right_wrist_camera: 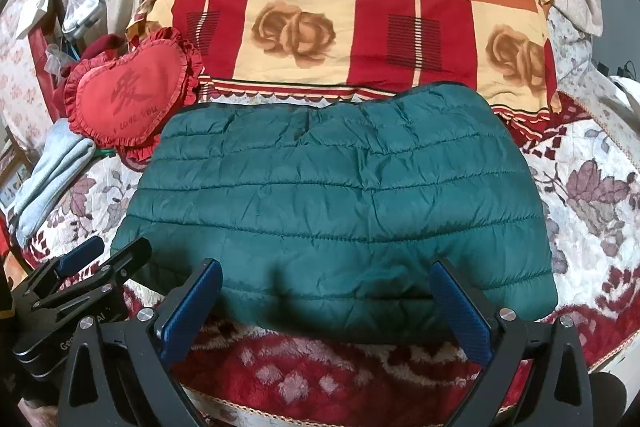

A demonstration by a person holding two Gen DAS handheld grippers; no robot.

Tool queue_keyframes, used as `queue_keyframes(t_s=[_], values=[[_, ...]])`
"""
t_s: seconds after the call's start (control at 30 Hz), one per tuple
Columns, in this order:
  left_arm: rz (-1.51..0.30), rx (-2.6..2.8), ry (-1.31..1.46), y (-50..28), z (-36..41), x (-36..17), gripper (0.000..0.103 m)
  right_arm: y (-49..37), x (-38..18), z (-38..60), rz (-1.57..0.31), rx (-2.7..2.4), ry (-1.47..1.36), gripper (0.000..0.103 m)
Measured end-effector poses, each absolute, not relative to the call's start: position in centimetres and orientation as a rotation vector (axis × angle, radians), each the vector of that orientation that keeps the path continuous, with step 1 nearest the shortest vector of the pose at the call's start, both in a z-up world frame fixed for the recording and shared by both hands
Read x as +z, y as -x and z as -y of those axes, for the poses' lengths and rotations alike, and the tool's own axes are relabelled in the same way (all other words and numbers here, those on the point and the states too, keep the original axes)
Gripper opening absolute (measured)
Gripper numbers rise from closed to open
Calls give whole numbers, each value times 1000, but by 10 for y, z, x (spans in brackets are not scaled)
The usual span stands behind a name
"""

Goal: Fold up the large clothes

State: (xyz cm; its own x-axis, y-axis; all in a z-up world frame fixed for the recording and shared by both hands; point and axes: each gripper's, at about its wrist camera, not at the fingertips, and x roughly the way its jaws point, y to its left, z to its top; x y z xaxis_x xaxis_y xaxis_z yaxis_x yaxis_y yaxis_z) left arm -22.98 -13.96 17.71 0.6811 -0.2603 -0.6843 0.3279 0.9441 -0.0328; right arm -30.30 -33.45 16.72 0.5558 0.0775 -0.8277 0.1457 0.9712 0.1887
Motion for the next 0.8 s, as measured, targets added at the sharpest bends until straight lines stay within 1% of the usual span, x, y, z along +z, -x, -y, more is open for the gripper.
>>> queue_keyframes(t_s=[0.8], values=[[-747,-333,-117,230,139,176,77,305,161,336,-991,-40,-292,102]])
